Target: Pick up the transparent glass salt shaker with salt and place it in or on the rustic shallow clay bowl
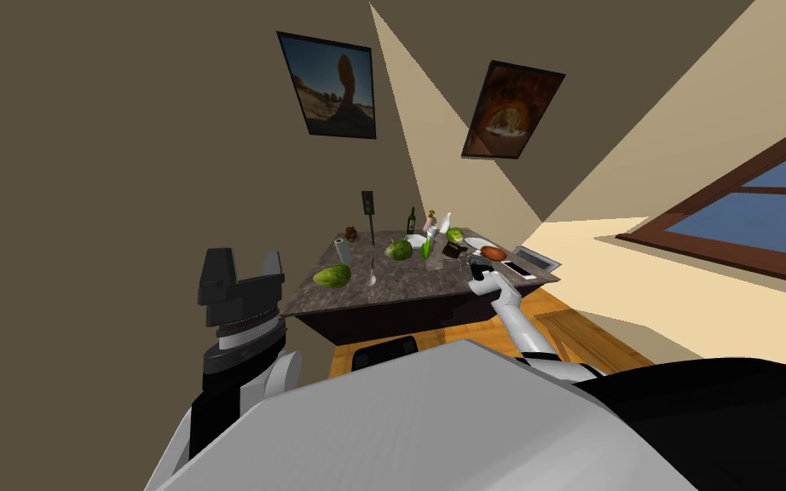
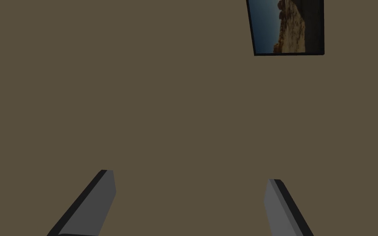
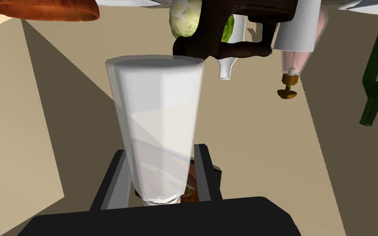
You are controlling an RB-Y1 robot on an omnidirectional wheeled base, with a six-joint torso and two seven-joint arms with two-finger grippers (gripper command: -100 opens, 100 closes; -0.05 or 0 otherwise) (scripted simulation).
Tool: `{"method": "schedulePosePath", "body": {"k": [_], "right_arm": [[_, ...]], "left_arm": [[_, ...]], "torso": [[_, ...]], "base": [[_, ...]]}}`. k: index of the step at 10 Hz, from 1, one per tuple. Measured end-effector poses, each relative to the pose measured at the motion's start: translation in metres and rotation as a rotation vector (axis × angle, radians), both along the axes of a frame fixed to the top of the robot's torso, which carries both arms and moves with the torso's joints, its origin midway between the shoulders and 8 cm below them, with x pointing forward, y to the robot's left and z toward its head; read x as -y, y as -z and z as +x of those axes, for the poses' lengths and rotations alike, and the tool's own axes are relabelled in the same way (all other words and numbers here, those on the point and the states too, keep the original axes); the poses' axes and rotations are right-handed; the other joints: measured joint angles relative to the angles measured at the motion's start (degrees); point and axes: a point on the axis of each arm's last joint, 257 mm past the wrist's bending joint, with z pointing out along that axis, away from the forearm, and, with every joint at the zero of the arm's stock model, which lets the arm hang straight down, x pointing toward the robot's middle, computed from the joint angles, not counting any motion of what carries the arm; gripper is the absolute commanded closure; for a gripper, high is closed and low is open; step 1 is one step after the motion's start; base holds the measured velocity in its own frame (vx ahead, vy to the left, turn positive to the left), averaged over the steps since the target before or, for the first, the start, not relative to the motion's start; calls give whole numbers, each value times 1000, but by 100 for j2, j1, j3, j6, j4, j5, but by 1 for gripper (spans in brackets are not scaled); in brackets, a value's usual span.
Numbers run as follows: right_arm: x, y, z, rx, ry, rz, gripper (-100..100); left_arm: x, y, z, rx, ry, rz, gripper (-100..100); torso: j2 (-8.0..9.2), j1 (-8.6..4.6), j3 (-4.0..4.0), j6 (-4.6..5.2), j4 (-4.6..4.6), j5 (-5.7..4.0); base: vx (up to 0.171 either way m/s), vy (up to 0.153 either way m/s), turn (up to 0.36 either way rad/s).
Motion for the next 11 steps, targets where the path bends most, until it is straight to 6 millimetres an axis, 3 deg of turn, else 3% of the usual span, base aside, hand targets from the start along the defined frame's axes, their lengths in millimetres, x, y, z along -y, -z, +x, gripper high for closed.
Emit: {"method": "schedulePosePath", "body": {"k": [1, 2, 5, 7, 11], "right_arm": [[5, -16, 5, 26, -2, -22, 100], [13, -50, 9, 79, -8, -65, 100], [21, -126, 23, 189, -20, -151, 100], [19, -162, 27, 234, -21, -186, 100], [32, -261, 21, 365, 15, -288, 100]], "left_arm": [[0, 0, 0, 0, 0, 0, 0], [0, 0, 0, 0, 0, 0, 0], [0, 0, 0, 0, 0, 0, 0], [0, 0, 0, 0, 0, 0, 0], [0, 0, 0, 0, 0, 0, 0]], "torso": [[2, -9, -3, 6, -8, -14], [16, -7, 9, 6, 4, -1], [16, -16, 9, 11, 2, -9], [11, -13, 4, 10, -2, -13], [29, -57, 16, 13, 4, -21]], "base": [[-80, 4, 19], [-65, -19, 1], [-49, -27, 22], [-64, -33, 58], [-79, -126, 129]]}}
